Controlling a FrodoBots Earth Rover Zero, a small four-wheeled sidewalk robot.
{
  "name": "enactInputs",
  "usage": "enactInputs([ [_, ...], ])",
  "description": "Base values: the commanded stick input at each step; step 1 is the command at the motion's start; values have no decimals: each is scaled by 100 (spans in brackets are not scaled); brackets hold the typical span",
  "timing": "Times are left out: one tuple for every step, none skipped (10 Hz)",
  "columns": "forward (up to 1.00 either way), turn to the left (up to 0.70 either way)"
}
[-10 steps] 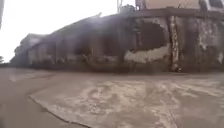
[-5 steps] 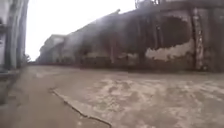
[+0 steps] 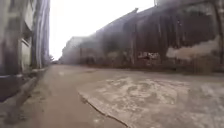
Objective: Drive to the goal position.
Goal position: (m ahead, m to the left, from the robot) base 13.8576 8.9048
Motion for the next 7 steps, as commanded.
enactInputs([
  [0,32],
  [0,0],
  [0,0],
  [0,0],
  [0,0],
  [0,0],
  [0,0],
])
